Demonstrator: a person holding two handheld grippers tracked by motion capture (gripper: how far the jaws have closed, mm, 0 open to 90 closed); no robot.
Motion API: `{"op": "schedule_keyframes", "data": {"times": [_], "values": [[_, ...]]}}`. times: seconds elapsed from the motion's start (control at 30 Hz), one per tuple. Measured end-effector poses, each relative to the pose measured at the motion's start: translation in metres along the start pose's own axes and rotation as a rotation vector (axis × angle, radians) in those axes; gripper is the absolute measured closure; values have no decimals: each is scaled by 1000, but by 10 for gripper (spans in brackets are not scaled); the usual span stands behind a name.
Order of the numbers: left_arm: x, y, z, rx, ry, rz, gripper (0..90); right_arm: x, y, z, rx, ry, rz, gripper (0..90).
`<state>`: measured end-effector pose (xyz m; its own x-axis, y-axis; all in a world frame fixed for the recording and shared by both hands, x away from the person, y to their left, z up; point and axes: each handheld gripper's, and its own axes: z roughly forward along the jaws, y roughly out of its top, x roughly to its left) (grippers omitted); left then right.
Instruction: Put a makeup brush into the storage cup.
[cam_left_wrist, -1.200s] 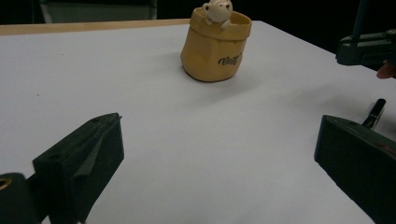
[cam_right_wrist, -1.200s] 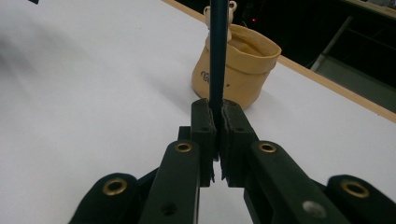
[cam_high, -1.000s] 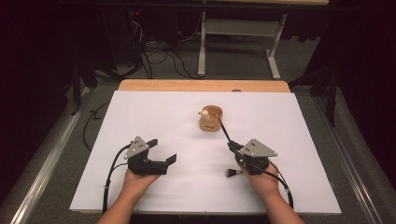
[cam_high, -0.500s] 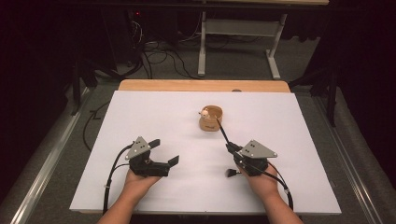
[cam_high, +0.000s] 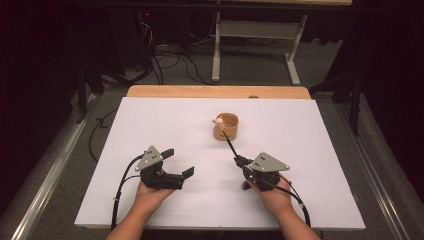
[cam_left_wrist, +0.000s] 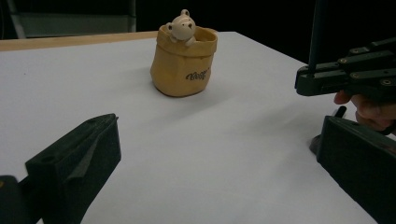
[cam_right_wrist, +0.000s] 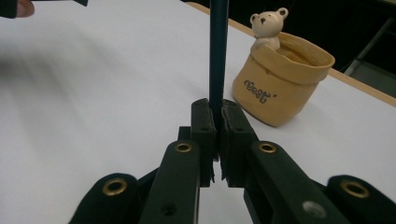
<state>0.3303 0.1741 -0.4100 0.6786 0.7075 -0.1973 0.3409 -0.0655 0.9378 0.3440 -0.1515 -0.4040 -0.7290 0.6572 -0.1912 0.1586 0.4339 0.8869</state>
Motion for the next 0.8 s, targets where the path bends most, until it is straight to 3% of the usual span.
{"op": "schedule_keyframes", "data": {"times": [0.1, 0.23, 0.33, 0.43, 0.57, 0.8], "values": [[-3, 4, 3, 1, -7, 3, 7, 2, 3, 3, -16, 8, 18, 876], [-7, 15, 9, 7, -31, 0, 7, 0, 12, 7, -11, -7, -3, 877], [-10, 22, 12, -9, -46, -8, 10, 0, 15, 11, -23, -1, 26, 877], [-12, 29, 16, -20, -52, 2, 10, 0, 17, 12, -31, -10, 21, 877], [-11, 37, 21, -57, -66, -21, 11, -2, 19, 11, -37, -23, 40, 877], [-12, 45, 32, -71, -94, -25, 14, -3, 29, 14, -39, -33, 27, 877]]}}
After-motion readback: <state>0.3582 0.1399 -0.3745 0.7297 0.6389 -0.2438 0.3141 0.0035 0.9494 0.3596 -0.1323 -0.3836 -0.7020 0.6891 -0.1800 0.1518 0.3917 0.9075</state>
